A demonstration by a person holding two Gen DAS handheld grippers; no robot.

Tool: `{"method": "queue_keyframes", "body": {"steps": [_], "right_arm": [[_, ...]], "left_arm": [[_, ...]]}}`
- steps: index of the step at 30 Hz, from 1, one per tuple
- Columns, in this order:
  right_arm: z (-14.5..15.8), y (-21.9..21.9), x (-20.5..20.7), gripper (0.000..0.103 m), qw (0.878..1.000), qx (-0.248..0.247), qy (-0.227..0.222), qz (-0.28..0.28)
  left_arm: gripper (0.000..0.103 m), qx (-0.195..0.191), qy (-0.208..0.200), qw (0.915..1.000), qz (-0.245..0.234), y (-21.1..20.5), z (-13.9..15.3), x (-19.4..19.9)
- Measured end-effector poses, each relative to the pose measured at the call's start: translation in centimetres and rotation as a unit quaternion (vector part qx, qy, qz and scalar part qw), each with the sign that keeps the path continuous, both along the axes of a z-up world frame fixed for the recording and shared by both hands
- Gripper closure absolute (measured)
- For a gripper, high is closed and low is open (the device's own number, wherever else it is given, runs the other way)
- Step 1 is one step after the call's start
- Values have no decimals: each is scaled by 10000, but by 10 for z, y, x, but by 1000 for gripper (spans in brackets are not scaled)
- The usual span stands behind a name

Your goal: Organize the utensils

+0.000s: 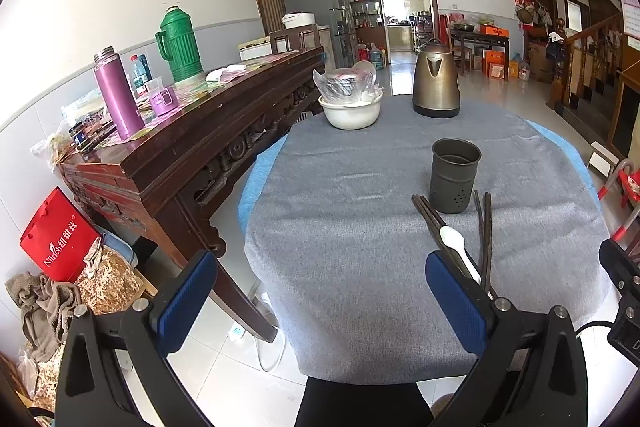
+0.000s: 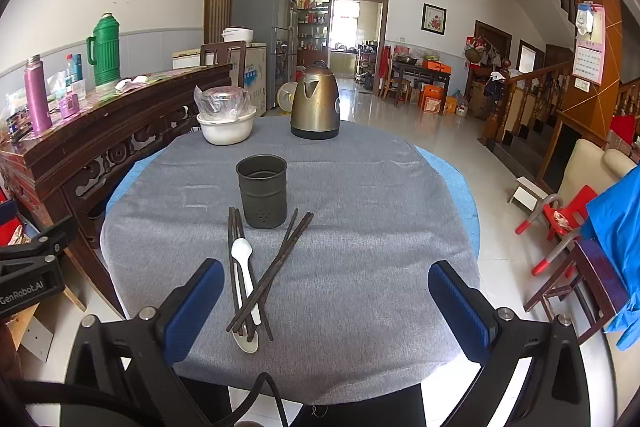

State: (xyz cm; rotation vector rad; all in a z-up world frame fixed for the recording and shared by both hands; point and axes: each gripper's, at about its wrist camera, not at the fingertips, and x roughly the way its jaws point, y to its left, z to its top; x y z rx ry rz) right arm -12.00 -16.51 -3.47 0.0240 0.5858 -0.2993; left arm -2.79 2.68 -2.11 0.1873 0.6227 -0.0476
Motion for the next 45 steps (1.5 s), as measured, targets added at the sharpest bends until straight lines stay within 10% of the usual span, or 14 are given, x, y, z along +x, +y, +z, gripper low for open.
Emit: {"method": "queue_keyframes", "body": {"steps": [27, 35, 37, 42, 45], "right_arm": [[-18, -20, 16, 0, 9993, 259, 269, -62], [-40, -71, 61, 1, 9880, 1478, 377, 264], [-52, -84, 83, 7, 9788, 1943, 457, 468], [-90, -106, 152, 61, 9582, 2618, 957, 638], [-115, -117, 188, 64, 9386, 3165, 1192, 687]], "left_arm": [[0, -109, 286, 9992, -270, -19, -10, 39], [0, -598, 1187, 9903, -413, -31, -54, 114], [0, -649, 1415, 9869, -434, -35, -68, 133], [8, -884, 1785, 9791, -411, -42, -93, 171], [26, -1059, 2056, 9717, -488, -48, -107, 189]]}}
